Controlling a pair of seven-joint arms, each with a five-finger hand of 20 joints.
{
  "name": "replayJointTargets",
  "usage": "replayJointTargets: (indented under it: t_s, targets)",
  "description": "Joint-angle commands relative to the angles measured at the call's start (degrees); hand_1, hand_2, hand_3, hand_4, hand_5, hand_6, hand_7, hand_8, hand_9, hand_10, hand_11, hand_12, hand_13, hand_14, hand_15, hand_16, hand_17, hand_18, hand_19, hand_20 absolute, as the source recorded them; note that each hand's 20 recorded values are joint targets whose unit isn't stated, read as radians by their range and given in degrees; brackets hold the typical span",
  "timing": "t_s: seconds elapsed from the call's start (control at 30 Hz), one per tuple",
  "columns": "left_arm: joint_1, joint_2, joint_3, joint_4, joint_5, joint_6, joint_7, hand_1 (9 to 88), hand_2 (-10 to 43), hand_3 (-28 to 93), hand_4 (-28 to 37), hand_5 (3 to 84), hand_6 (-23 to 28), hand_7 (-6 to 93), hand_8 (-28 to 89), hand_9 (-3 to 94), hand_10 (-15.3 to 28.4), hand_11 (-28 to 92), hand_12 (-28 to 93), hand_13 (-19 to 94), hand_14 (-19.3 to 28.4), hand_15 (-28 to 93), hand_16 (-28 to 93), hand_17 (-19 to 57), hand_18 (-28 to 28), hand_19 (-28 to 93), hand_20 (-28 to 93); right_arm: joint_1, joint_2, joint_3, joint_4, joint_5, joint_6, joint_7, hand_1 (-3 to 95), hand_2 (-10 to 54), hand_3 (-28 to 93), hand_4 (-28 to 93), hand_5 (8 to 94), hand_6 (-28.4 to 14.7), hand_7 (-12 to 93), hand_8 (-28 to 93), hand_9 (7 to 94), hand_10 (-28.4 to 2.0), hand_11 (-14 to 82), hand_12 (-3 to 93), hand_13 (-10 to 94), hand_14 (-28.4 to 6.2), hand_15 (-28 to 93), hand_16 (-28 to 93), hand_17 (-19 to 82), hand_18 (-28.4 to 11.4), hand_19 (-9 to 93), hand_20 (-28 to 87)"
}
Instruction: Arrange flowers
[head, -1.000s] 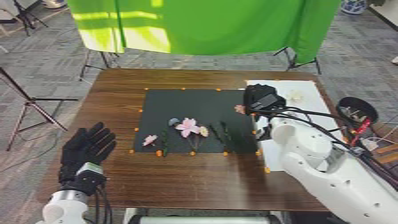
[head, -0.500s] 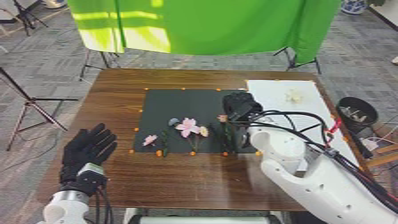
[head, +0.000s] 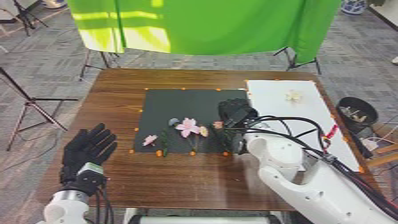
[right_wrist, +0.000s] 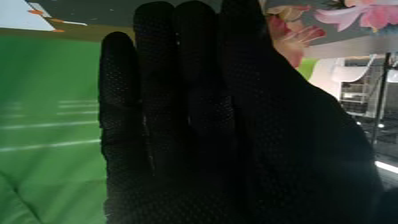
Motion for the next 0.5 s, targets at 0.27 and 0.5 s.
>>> replayJointTargets:
  t_s: [0.27, 0.5]
  targets:
    - [0.57, -0.4, -0.13, -0.11, -1.48, 0.77, -0.16, 30.9, 17.7, 71, -28.3, 46.3, 11.3, 20.1, -10, 41.1, 17.4, 35, 12, 30, 18.6, 53, -11, -6.2, 16.8, 43, 10, -1.54, 0.08, 1.83, -1.0, -0.61, -3.18, 1.43, 59.5, -9.5, 75, -28, 70.1, 1.5, 18, -2, 79.7, -10.6, 5.2, 27.2, 69, -7.0, 14, 36, 27, -16.1, 57, 24]
    - [1.27, -0.48, -0.26, -0.51, -1.65, 1.09, 0.74, 30.9, 17.7, 71, -28.3, 46.4, 11.3, 20.2, -10, 41.2, 17.4, 35, 12, 30, 18.7, 53, -11, -6.2, 16.8, 43, 10, -1.72, -0.1, 3.39, -2.26, 1.05, -6.57, 1.87, 57.3, -9.5, 77, -28, 67.3, 1.0, 17, -11, 72.8, -12.1, 11.1, 18.2, 67, -7.9, 16, 33, 27, -16.2, 57, 22]
